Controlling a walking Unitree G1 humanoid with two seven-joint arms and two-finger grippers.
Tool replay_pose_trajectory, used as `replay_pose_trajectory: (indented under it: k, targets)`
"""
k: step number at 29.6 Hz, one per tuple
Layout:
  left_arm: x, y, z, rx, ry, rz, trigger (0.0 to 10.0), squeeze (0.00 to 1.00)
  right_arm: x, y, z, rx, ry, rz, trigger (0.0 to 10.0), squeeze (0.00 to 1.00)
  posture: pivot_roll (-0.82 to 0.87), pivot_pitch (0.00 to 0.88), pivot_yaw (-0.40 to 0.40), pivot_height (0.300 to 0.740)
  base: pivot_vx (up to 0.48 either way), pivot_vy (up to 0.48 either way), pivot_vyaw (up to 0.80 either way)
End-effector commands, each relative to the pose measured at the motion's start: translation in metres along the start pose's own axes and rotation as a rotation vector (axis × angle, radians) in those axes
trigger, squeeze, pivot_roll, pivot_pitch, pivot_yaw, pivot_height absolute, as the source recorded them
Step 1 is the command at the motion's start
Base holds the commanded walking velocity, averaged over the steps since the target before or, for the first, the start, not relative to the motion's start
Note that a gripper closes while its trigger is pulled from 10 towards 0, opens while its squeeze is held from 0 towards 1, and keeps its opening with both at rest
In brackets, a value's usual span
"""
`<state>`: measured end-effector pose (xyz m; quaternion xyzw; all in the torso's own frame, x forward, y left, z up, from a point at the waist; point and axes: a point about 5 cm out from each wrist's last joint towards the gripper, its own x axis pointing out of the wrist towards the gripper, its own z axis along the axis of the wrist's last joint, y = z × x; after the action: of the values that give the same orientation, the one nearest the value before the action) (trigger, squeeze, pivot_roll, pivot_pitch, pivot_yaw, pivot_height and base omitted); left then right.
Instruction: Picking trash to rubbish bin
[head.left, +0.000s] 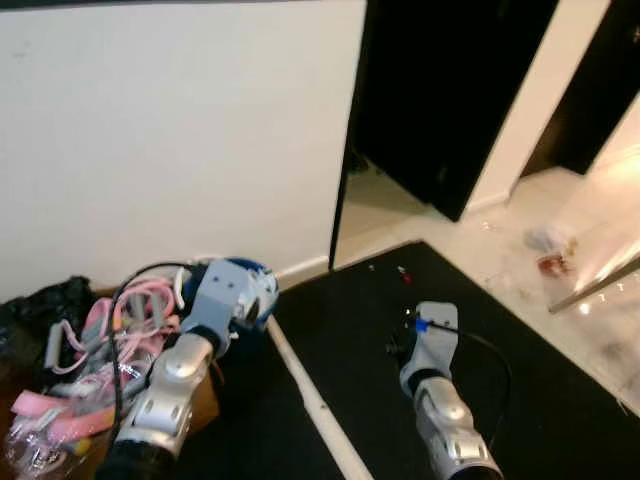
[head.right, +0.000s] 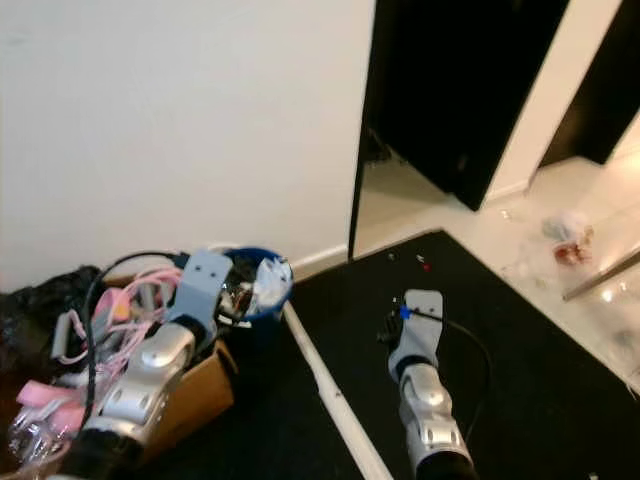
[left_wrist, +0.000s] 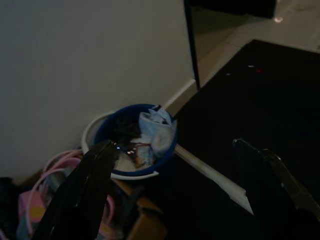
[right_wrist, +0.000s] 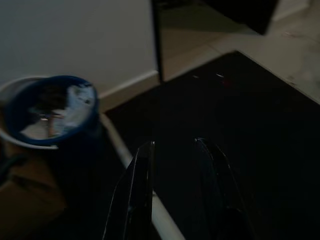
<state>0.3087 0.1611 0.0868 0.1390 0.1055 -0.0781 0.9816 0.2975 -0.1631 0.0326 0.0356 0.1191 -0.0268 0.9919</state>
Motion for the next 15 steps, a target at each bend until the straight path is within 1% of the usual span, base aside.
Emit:
replay_pose_trajectory:
  k: [1, 5, 7, 9, 10, 11, 12, 15]
  targets:
    - [-0.004, 0.007, -0.011, -0.006, 0.047, 0.037, 10.0, 0.00, 0.000, 0.000, 0.002, -0.006, -0.011, 0.014, 10.0, 0.00, 0.00, 0.020, -0.010, 0.740, 0.000, 0.000, -0.80]
    - [-0.009, 0.013, -0.014, -0.009, 0.054, 0.070, 10.0, 0.00, 0.001, 0.004, 0.003, -0.017, -0.014, 0.053, 10.0, 0.00, 0.02, 0.026, -0.035, 0.740, 0.000, 0.000, -0.80]
    - [-0.013, 0.019, -0.014, -0.008, 0.055, 0.099, 10.0, 0.00, 0.002, 0.009, 0.003, -0.017, -0.011, 0.083, 10.0, 0.00, 0.05, 0.038, -0.060, 0.740, 0.000, 0.000, -0.80]
    - [-0.019, 0.025, -0.017, -0.004, 0.065, 0.126, 10.0, 0.00, 0.003, 0.016, 0.003, -0.015, -0.010, 0.119, 10.0, 0.00, 0.08, 0.054, -0.067, 0.740, 0.000, 0.000, -0.80]
    - [-0.019, 0.025, -0.017, -0.004, 0.065, 0.126, 10.0, 0.00, 0.003, 0.016, 0.003, -0.015, -0.010, 0.119, 10.0, 0.00, 0.08, 0.054, -0.067, 0.740, 0.000, 0.000, -0.80]
    - [-0.025, 0.028, -0.021, 0.004, 0.074, 0.140, 10.0, 0.00, 0.002, 0.021, 0.001, -0.014, -0.010, 0.157, 10.0, 0.00, 0.09, 0.051, -0.058, 0.740, 0.000, 0.000, -0.80]
    - [-0.028, 0.028, -0.022, 0.005, 0.074, 0.141, 10.0, 0.00, 0.002, 0.023, 0.000, -0.015, -0.010, 0.169, 10.0, 0.00, 0.09, 0.055, -0.054, 0.740, 0.000, 0.000, -0.80]
    - [-0.029, 0.026, -0.020, 0.012, 0.060, 0.114, 10.0, 0.00, 0.001, 0.024, 0.000, -0.005, -0.015, 0.174, 10.0, 0.00, 0.10, 0.050, -0.051, 0.740, 0.000, 0.000, -0.80]
